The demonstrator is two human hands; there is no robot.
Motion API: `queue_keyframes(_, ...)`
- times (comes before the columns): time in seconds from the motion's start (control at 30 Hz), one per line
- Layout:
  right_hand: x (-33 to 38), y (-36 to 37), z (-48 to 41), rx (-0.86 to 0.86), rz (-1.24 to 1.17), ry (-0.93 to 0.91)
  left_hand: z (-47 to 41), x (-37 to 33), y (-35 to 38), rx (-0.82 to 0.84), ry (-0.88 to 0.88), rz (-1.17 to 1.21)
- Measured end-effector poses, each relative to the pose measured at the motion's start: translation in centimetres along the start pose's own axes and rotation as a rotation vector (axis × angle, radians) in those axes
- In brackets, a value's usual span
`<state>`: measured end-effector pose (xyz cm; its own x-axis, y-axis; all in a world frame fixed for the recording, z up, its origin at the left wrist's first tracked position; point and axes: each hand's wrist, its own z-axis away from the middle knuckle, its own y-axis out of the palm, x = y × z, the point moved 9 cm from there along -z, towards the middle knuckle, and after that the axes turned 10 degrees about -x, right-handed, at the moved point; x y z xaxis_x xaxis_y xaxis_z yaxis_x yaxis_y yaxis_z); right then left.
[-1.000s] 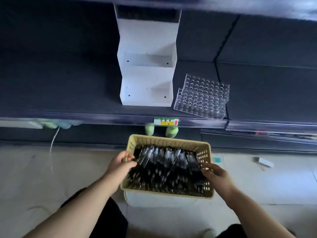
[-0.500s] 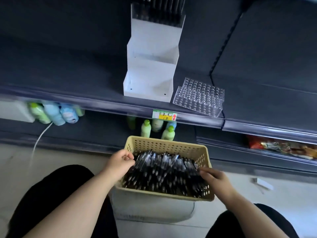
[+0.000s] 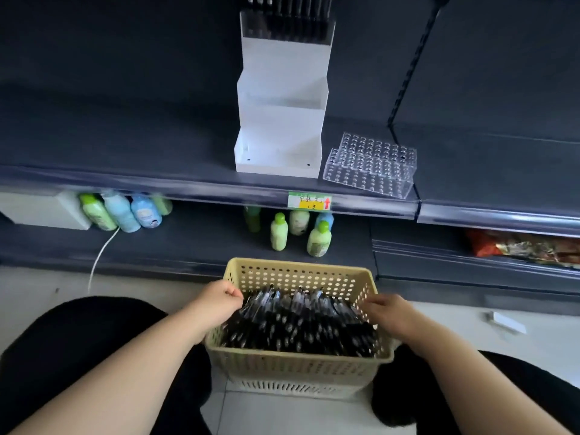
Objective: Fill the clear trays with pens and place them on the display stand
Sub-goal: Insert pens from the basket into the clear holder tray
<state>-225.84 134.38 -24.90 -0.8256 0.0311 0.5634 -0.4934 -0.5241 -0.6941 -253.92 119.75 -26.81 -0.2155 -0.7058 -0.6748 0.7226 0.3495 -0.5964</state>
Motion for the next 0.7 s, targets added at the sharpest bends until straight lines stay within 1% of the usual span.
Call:
queue_keyframes(0.07, 0.2, 1.1, -2.0, 0.056, 0.201, -0.064, -1.6, -0.1, 1.4, 0.06, -0.007, -0.055)
queue_keyframes(0.1, 0.7, 1.2, -3.4, 0.079, 0.273, -0.091, -2.6, -0.1, 1.9, 0.068, -0.022, -0.07)
queue_keyframes(0.13, 1.2, 1.2, -4.6, 0.107, 0.295, -0.103, -3.3, -0.1, 2.1, 0.065, -0.048, -0.082)
queue_keyframes(0.2, 1.7, 1.3, -6.1, 0.189, 0.166, -0.033, -4.4, 0.0, 1.6, 0.035, -0.08, -0.084)
queue_keyframes(0.27, 1.5, 1.3, -6.7, 0.267, 0.039, 0.075, -5.4, -0.3, 1.2, 0.049, -0.075, -0.067)
queue_keyframes(0.33, 0.8, 1.6, -7.4, 0.303, 0.051, 0.101, -6.0, -0.4, 1.3, 0.103, -0.091, -0.04)
queue_keyframes(0.43, 0.0, 1.6, -8.1, 0.29, 0.019, 0.132, -6.2, -0.1, 2.1, 0.154, -0.138, 0.031)
queue_keyframes(0.53, -0.7, 1.9, -8.3, 0.25, -0.024, 0.179, -6.3, -0.2, 3.3, 0.089, -0.138, 0.093)
queue_keyframes(0.63, -0.3, 2.0, -8.7, 0.14, 0.036, 0.083, -6.4, -0.3, 3.6, -0.096, -0.099, 0.087)
queue_keyframes(0.7, 0.1, 2.0, -8.6, 0.121, 0.101, 0.015, -6.3, -0.3, 3.7, -0.158, -0.113, 0.086)
